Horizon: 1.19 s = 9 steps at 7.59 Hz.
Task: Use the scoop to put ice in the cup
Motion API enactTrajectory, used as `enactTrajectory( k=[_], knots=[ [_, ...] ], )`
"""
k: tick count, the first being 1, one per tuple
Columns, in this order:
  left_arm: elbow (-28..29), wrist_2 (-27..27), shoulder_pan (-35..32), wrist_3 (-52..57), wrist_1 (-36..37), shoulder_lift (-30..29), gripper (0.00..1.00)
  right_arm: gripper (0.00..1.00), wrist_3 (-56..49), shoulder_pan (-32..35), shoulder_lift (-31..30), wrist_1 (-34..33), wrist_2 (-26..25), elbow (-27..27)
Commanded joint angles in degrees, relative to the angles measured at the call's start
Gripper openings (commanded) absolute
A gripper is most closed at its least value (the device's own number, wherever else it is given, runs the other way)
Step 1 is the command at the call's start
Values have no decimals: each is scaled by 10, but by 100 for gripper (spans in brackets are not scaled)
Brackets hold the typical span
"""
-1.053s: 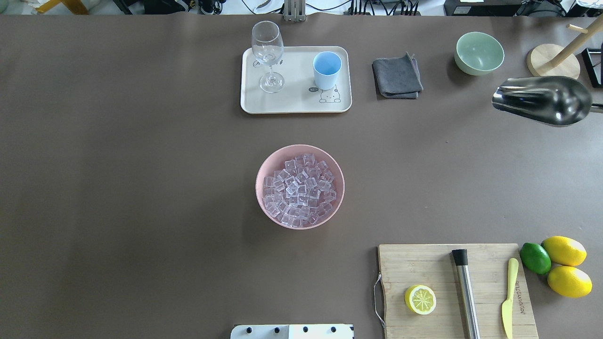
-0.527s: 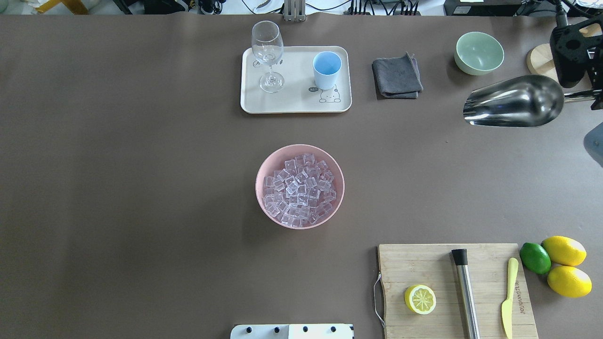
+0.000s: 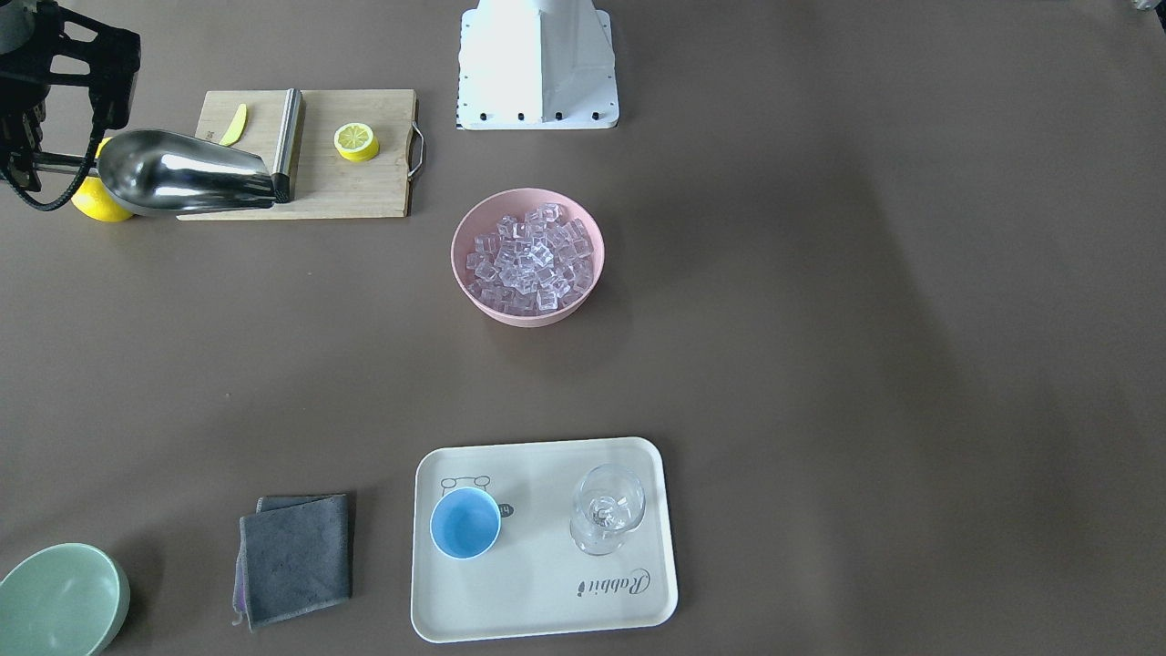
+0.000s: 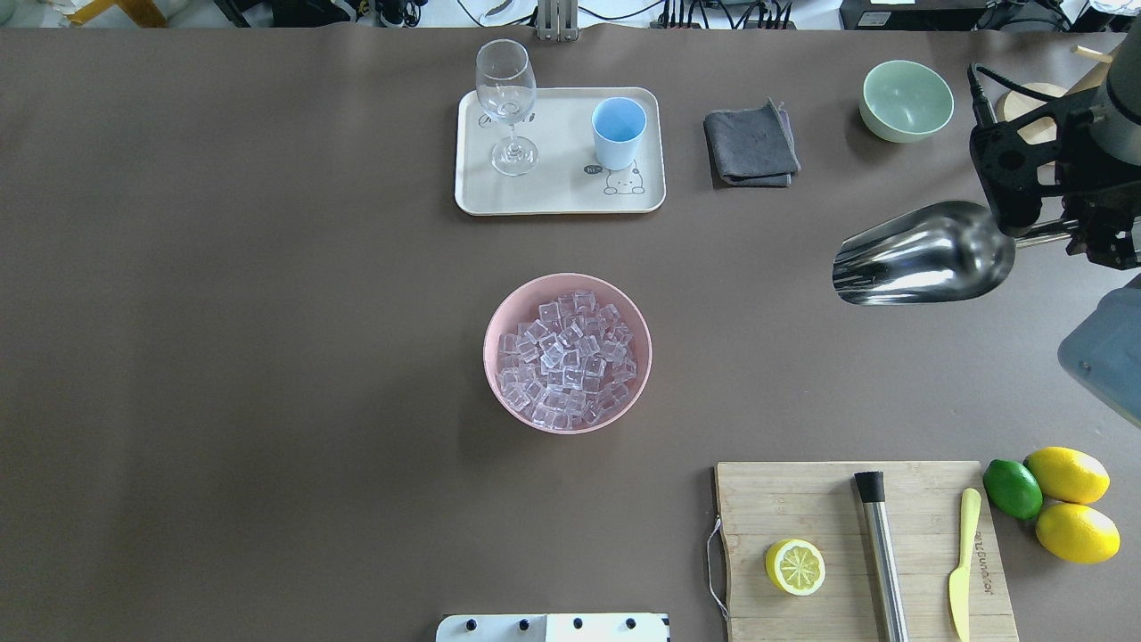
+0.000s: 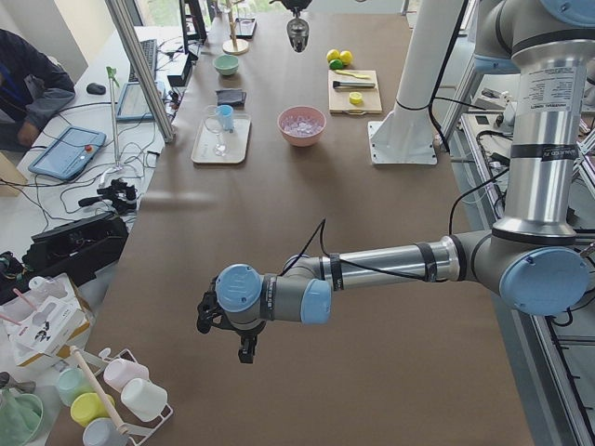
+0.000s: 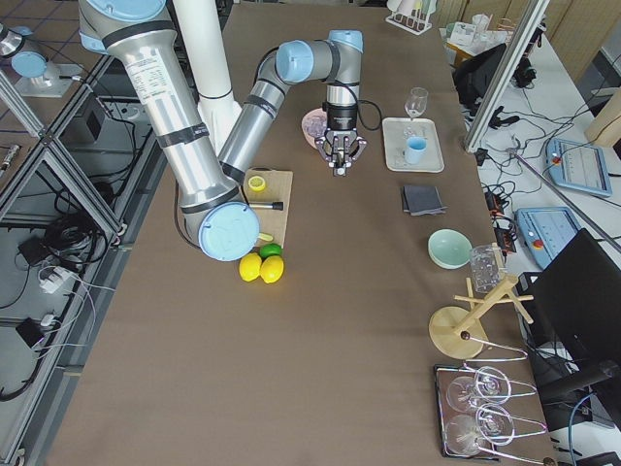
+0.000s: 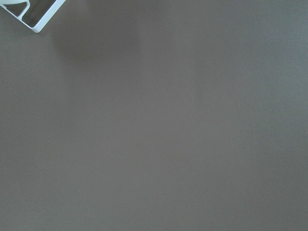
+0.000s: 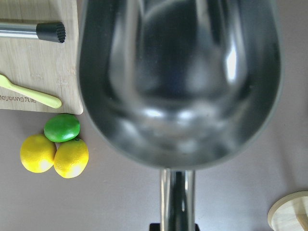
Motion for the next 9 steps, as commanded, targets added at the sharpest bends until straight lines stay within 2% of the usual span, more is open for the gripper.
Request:
enactTrajectory(
  k=[1, 9],
  knots=[
    [1, -1, -1, 0, 0, 1, 98, 0, 13, -8, 0, 0, 0, 3],
    [6, 1, 0, 0, -8, 0, 98, 0, 14, -7, -5, -3, 2, 9]
  ],
)
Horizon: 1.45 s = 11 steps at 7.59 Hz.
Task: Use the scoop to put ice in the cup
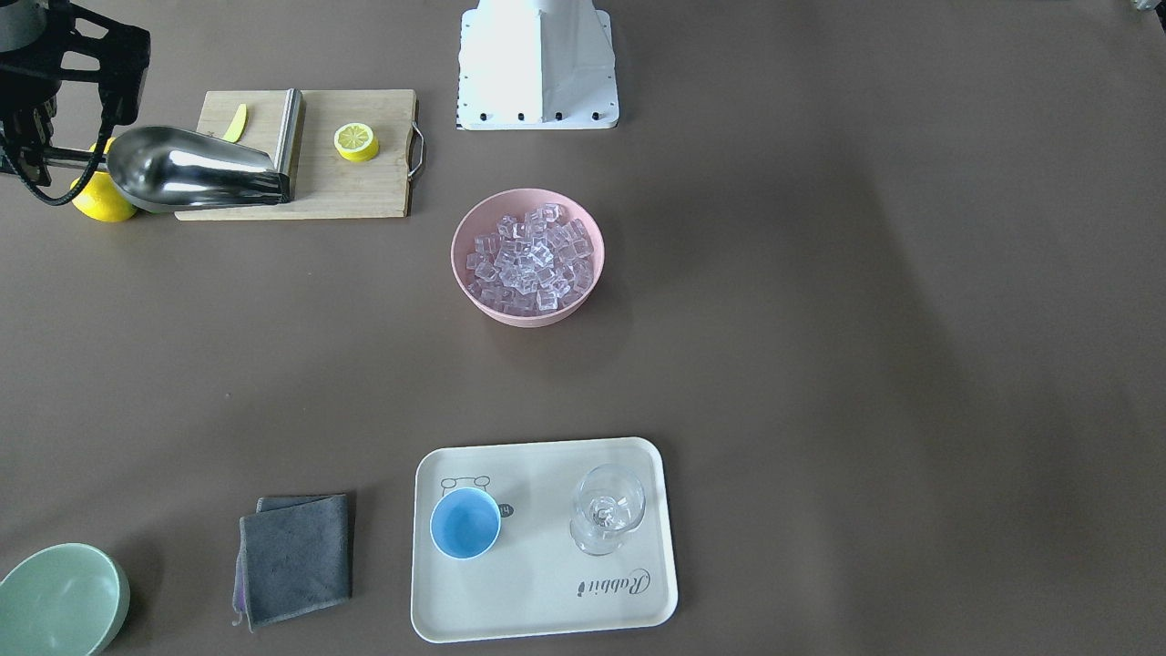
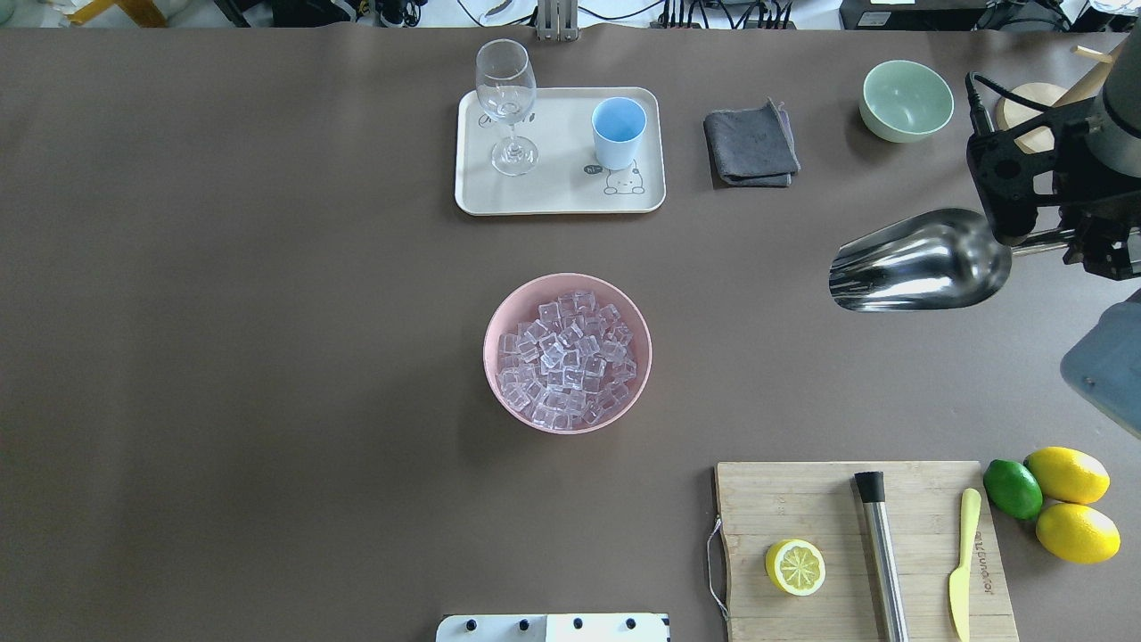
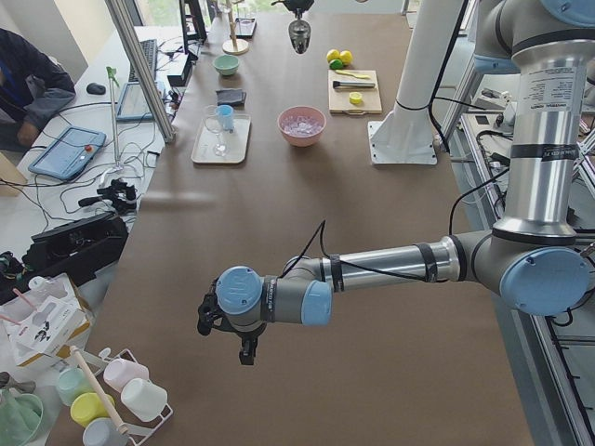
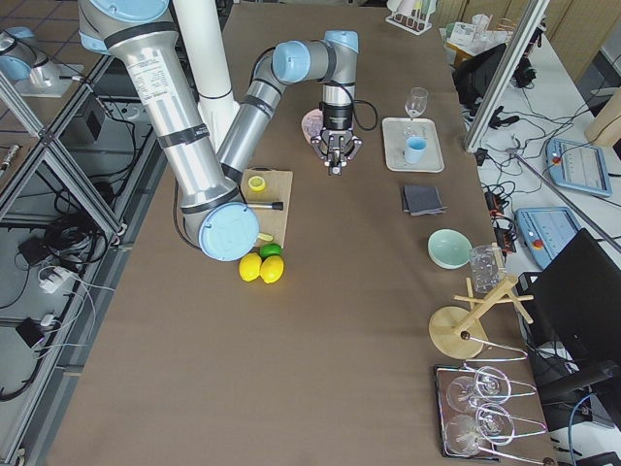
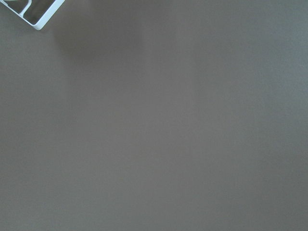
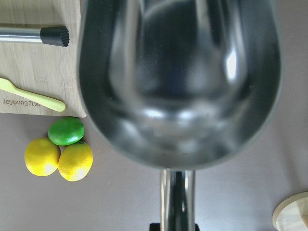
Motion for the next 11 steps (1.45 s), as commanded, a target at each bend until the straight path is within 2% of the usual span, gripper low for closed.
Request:
enactTrajectory(
  k=[1, 11],
  knots=[
    [2, 1, 0, 0, -11, 1, 98, 0, 0, 0, 0, 0, 0, 0],
    [-8, 1, 5, -1, -14, -5, 98, 0, -2, 2, -2, -1, 0, 5]
  ],
)
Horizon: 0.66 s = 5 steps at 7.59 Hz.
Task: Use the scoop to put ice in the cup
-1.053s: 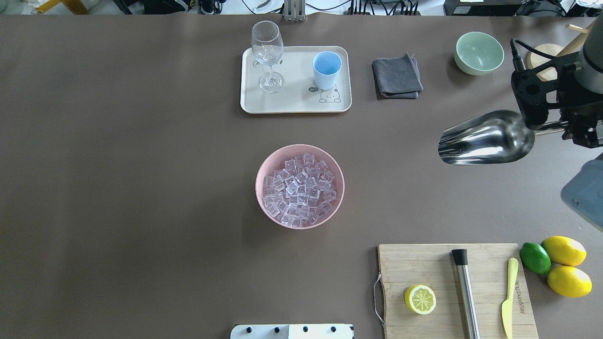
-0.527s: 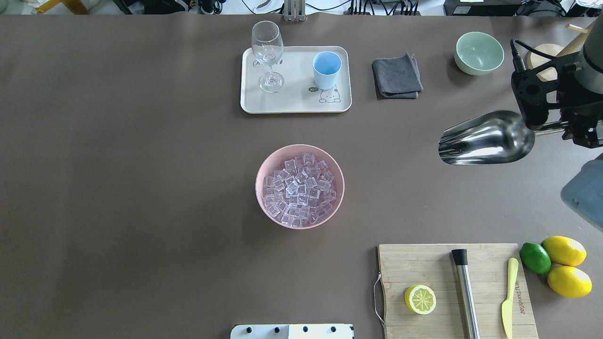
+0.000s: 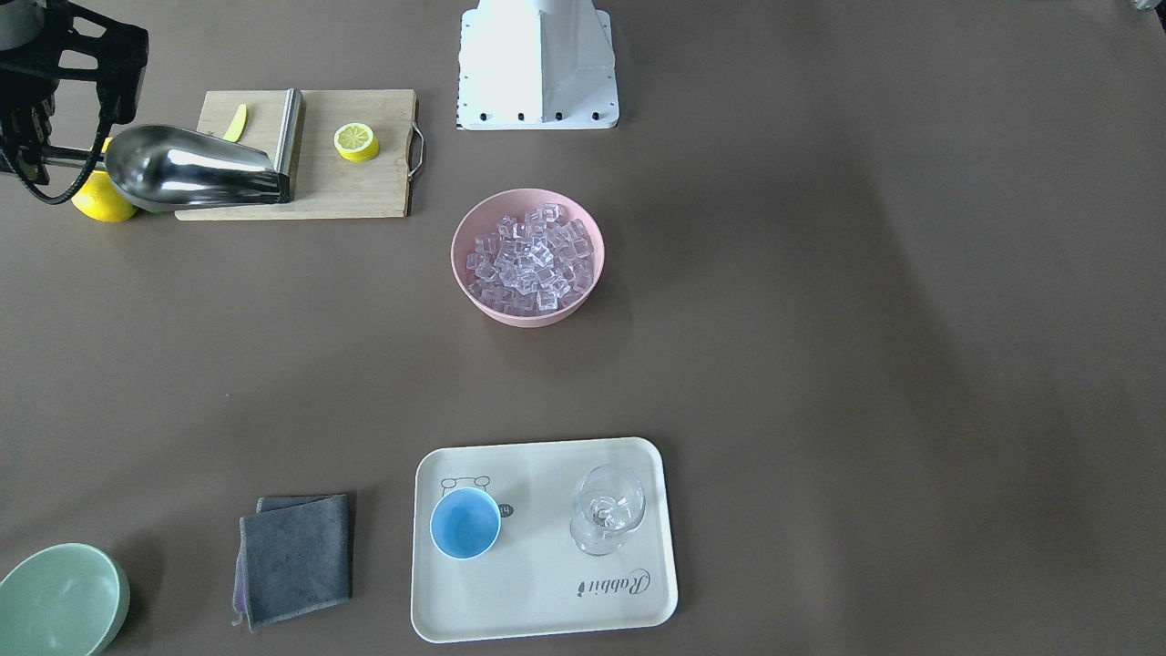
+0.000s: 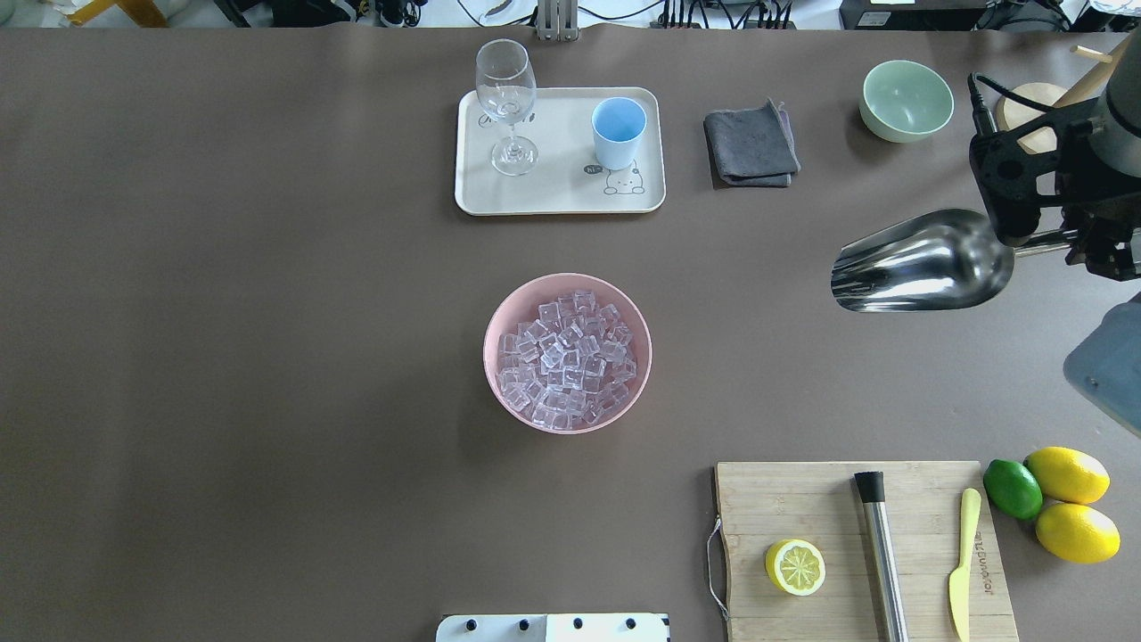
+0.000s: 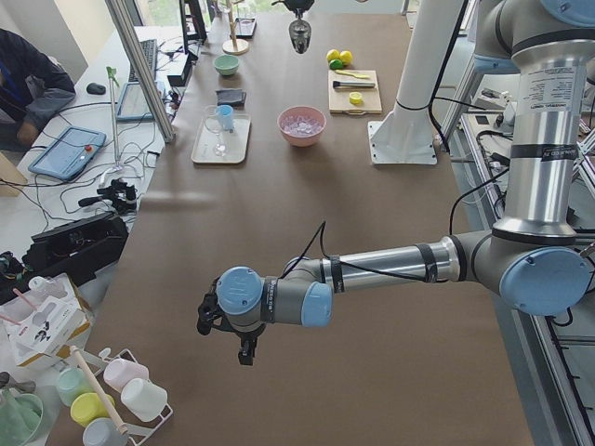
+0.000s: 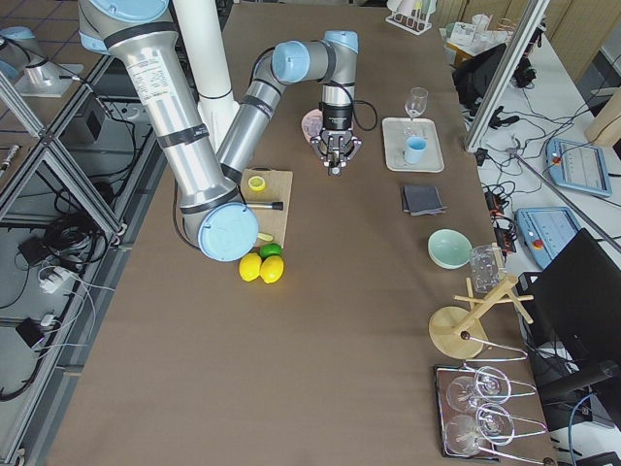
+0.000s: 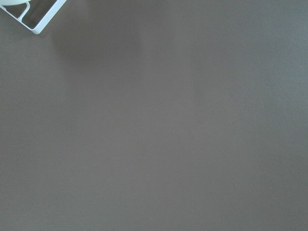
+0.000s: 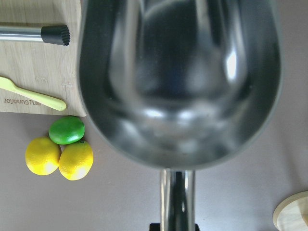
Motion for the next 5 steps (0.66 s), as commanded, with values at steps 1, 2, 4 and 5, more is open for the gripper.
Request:
enactTrajectory(
  k=[1, 2, 4, 5],
  knots=[
    [-26, -2, 22, -3, -15, -9, 98, 0, -1, 1, 0, 0, 0, 3],
    [-48, -2, 41, -3, -41, -9, 98, 0, -1, 1, -1, 0, 3, 4],
    [-103, 6, 142, -6, -99, -10, 98, 0, -1, 3, -1, -2, 5, 12],
    [-110, 5, 171, -8, -100, -24, 98, 0, -1, 3, -6, -2, 5, 16]
  ],
)
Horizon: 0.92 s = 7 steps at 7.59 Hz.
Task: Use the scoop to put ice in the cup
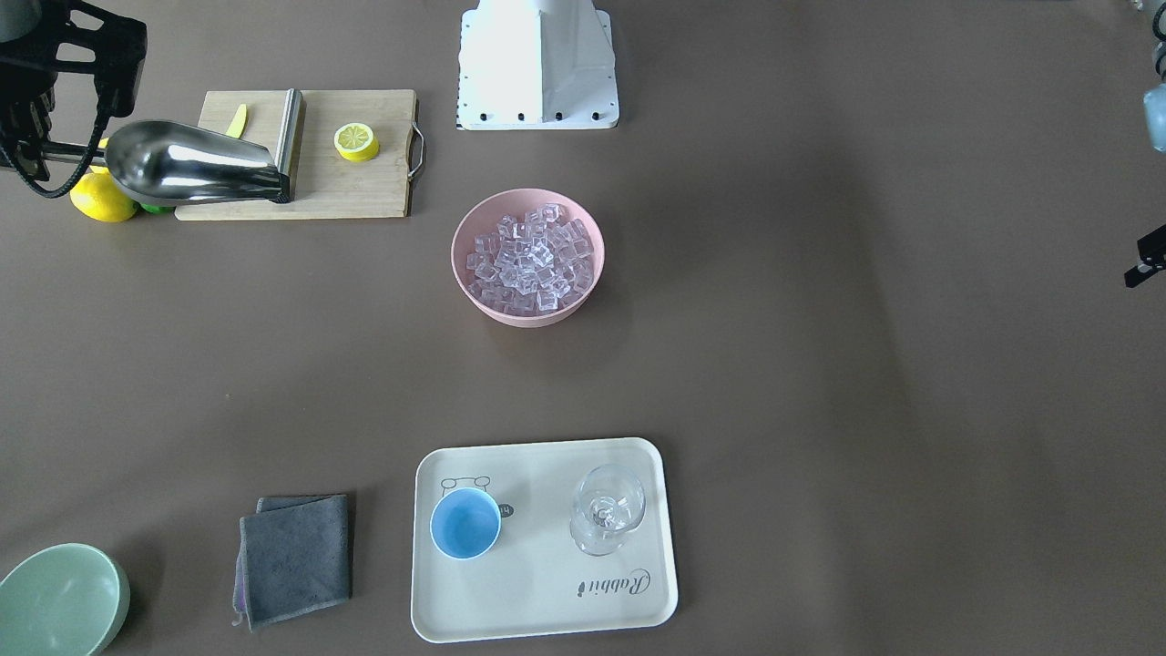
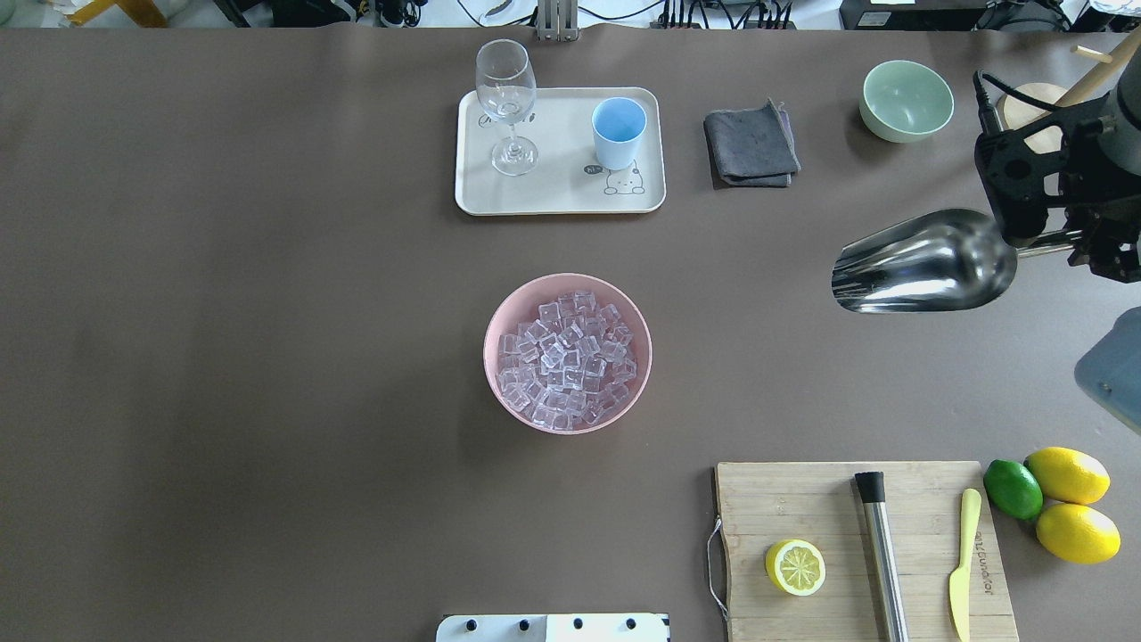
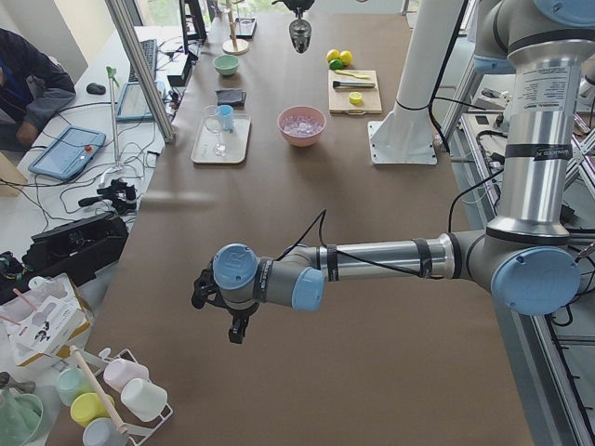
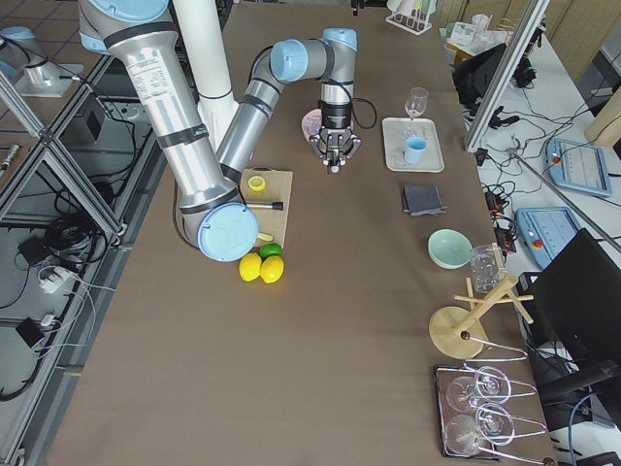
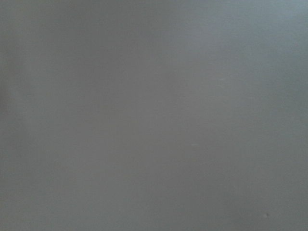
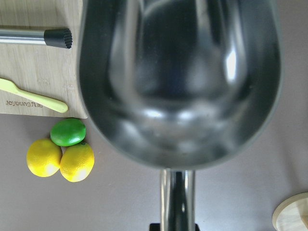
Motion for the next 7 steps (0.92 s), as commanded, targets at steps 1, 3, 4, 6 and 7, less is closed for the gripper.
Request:
enactTrajectory(
  k=[1, 3, 4, 6, 7],
  knots=[
    [-32, 6, 98, -3, -22, -39, 98, 0, 0, 7, -12, -3, 1, 18],
    [-47, 16, 108, -3, -22, -53, 98, 0, -1, 16, -23, -12, 9, 32],
    [-54, 17, 116, -3, -22, -54, 98, 0, 0, 16, -23, -15, 16, 32],
    [-69, 17, 161, 3, -22, -57, 98, 0, 0, 16, -32, -18, 11, 22],
    [-67, 46, 219, 2, -22, -80, 98, 0, 1, 17, -32, -16, 11, 16]
  ],
)
